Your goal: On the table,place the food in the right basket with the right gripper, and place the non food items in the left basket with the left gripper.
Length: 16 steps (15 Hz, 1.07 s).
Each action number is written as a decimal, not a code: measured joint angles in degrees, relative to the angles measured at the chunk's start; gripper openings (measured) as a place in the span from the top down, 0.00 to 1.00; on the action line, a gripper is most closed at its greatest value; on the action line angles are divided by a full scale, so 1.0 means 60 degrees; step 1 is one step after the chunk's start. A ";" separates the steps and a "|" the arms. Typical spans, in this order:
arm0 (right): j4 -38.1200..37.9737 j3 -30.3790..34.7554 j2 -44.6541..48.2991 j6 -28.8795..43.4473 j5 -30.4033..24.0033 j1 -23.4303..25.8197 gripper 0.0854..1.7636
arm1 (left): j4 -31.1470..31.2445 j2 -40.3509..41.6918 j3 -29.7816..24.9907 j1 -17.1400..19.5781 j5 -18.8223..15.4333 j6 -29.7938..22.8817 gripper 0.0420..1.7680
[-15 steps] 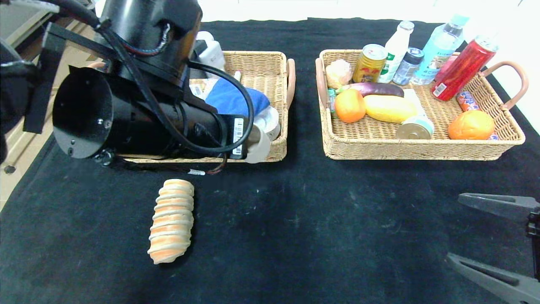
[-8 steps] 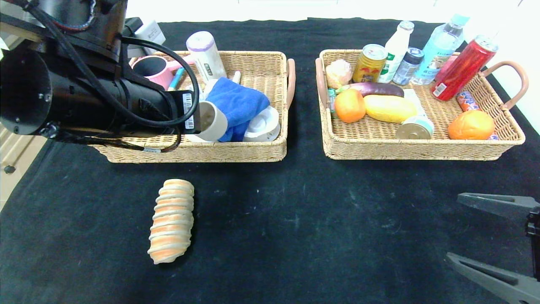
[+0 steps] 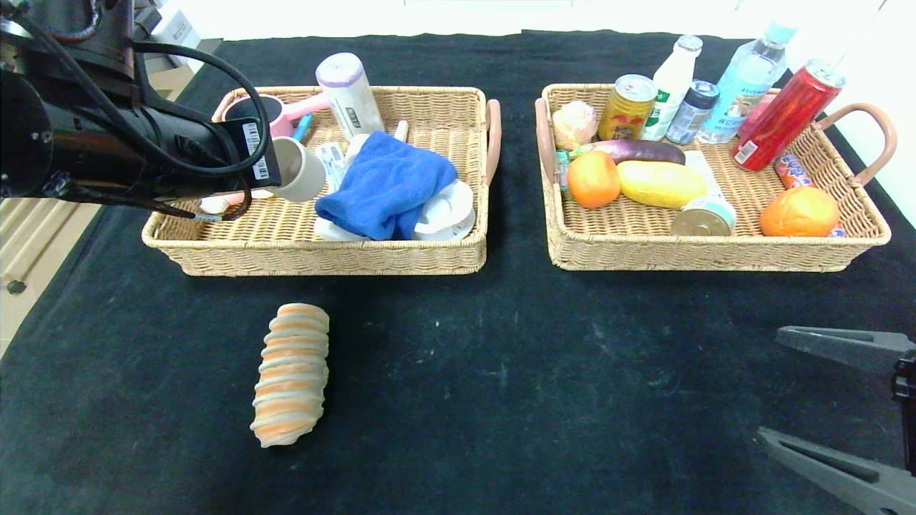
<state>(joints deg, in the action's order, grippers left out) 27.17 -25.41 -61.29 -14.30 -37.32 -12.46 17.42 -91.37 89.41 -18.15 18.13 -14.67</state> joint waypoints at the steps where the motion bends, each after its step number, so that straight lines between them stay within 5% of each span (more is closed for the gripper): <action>1: 0.0000 -0.0004 0.0008 0.0010 -0.0004 0.0010 0.03 | -0.0014 -0.0022 0.0000 0.0187 -0.0063 0.0000 0.96; 16: 0.0022 -0.0006 0.0124 0.0000 -0.0010 0.0039 0.03 | -0.0929 -0.1079 0.0098 0.0996 -0.0132 0.0240 0.96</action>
<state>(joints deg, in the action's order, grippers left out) 27.31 -25.44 -60.55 -14.30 -37.38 -12.23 11.85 -97.84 89.99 -12.18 17.34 -13.23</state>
